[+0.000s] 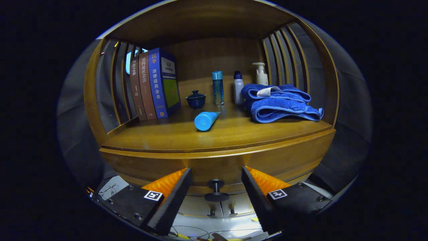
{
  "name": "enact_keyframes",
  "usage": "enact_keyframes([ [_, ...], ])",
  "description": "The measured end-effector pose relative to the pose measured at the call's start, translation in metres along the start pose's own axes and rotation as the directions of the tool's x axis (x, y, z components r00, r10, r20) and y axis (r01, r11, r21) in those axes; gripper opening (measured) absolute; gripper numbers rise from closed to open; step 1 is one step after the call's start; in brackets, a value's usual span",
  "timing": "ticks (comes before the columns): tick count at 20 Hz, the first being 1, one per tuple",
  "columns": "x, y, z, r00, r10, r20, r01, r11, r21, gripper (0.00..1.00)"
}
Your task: Pull open the drawer, take out the items inside it, and place them on the countertop above the cabinet.
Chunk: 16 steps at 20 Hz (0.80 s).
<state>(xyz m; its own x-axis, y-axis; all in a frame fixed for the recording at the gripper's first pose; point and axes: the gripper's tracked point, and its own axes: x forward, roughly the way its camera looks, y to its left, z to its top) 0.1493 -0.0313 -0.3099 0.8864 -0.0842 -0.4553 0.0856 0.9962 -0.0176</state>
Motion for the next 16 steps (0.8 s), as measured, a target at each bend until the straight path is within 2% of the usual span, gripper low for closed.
enact_keyframes([
  [7,-0.041,0.002,0.05,0.997,0.011,0.083,-0.01,1.0,-0.009,1.0],
  [13,-0.11,0.01,0.129,0.972,0.029,0.234,-0.028,1.0,-0.007,0.99],
  [16,-0.144,0.016,0.156,0.964,0.04,0.264,-0.033,0.999,-0.032,0.99],
])
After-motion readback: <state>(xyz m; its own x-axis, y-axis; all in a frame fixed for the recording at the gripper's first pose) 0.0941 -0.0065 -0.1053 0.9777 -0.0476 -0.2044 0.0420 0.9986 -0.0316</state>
